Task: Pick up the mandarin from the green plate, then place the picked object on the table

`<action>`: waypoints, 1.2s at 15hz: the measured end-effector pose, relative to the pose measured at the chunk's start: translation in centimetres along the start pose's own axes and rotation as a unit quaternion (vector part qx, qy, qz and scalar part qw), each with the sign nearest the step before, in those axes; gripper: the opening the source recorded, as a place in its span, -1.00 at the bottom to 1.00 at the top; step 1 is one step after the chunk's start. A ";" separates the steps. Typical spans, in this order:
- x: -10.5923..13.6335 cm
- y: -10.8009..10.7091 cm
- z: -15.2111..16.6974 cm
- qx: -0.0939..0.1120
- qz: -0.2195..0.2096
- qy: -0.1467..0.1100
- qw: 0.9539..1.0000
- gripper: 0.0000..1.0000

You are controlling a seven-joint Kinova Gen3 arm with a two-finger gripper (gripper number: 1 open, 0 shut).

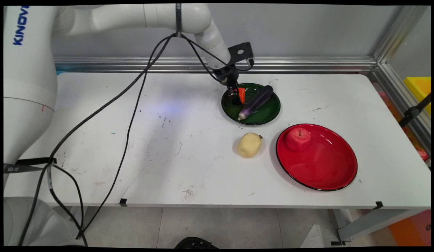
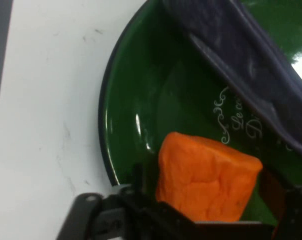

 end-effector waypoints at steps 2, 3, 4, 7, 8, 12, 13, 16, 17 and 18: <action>0.3 -0.1 0.4 0.000 0.012 -0.004 1.000 -1.00; 0.4 -0.2 0.5 -0.001 0.017 -0.005 1.000 -1.00; 0.5 -0.2 0.6 -0.002 0.022 -0.006 1.000 -1.00; 0.6 -0.2 0.0 -0.003 0.037 -0.006 0.999 -1.00; 0.5 -0.2 -0.4 -0.003 0.041 -0.005 0.999 -1.00; -0.1 0.5 -3.1 0.000 0.055 0.001 0.998 -1.00; -0.4 0.8 -4.2 0.001 0.057 0.003 0.998 -1.00; -1.0 1.8 -7.0 0.006 0.052 0.014 0.999 -1.00; -1.2 2.3 -8.0 0.007 0.049 0.019 0.999 -1.00; -1.6 2.9 -9.3 0.009 0.045 0.026 0.999 -1.00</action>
